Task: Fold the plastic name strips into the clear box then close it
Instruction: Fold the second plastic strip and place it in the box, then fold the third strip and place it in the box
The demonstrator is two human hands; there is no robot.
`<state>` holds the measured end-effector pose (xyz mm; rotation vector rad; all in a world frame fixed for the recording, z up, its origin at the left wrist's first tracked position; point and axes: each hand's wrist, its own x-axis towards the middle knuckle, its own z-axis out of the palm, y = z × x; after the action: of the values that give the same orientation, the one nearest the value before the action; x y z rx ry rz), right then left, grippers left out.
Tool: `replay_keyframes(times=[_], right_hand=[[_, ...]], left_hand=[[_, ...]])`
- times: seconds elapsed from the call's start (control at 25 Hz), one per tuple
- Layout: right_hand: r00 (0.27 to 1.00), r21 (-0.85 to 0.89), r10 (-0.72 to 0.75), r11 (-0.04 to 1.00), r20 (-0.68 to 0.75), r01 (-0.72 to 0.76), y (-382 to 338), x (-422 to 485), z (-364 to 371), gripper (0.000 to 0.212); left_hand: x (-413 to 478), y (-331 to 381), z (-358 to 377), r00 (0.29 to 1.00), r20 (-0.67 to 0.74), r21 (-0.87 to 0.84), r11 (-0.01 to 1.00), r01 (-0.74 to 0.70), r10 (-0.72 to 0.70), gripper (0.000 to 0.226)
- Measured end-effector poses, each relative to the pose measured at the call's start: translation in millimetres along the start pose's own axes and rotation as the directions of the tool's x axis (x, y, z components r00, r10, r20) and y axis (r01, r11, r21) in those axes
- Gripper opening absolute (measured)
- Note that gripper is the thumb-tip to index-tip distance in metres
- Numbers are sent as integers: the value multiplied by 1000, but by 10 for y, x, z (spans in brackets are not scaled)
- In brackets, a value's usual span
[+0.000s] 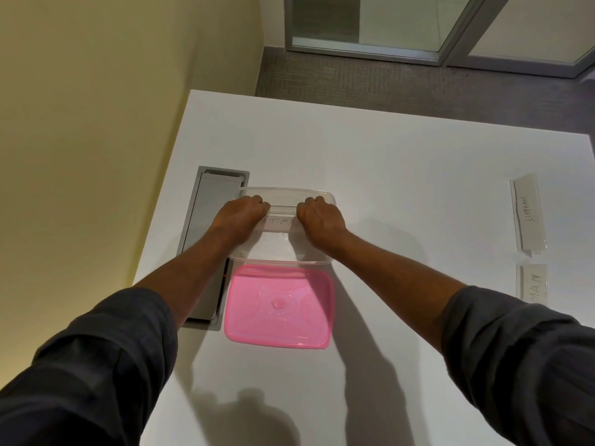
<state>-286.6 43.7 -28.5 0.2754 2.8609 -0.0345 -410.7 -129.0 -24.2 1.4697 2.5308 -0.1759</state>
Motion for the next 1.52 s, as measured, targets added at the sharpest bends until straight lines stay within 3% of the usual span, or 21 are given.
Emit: replay_keyframes(times=[0.08, 0.2, 0.32, 0.44, 0.56, 0.64, 0.68, 0.76, 1.04, 1.16, 1.32, 1.52], right_hand=[[999, 51, 4, 999, -43, -2, -9, -33, -39, 22], [993, 183, 9, 983, -115, 12, 29, -116, -138, 18], [983, 340, 26, 940, -183, 39, 150, -279, -240, 14], [967, 507, 118, 862, -225, 13, 339, -600, -348, 26], [925, 703, 327, 703, -191, -104, 654, -1072, -357, 27], [878, 791, 467, 574, -105, -211, 939, -1451, -305, 21], [851, 813, 521, 522, -67, -256, 1097, -1648, -253, 18], [797, 836, 604, 442, -8, -326, 1422, -2066, -145, 16], [578, 836, 813, 269, 69, -479, 2542, -3449, 290, 16], [497, 780, 858, 220, 132, -586, 2847, -3834, 507, 29], [437, 721, 861, 128, 260, -681, 3014, -4112, 810, 39], [428, 738, 817, 6, 386, -675, 3123, -4203, 1093, 19]], left_hand=[[-1, 2, 0, 999, -40, -25, 1000, 10, -11, 45], [-31, 79, -72, 989, -114, -207, 976, 64, -89, 45], [-72, 358, -210, 950, -213, -446, 888, 114, -229, 45], [-77, 818, -352, 896, -261, -631, 766, 122, -358, 32], [-74, 1441, -544, 828, -204, -854, 508, 110, -522, 22], [-78, 1915, -602, 806, -25, -948, 269, 168, -591, 18], [-78, 2153, -595, 810, 62, -964, 177, 201, -583, 16], [-65, 2626, -533, 846, 168, -966, 87, 244, -506, 14], [22, 4205, -324, 906, 352, -920, 93, 381, -235, 12], [117, 4772, -236, 905, 403, -897, 135, 420, -135, 16], [243, 5385, -141, 895, 442, -880, 167, 445, -56, 23], [351, 5789, 62, 888, 457, -855, 251, 455, -53, 33]])
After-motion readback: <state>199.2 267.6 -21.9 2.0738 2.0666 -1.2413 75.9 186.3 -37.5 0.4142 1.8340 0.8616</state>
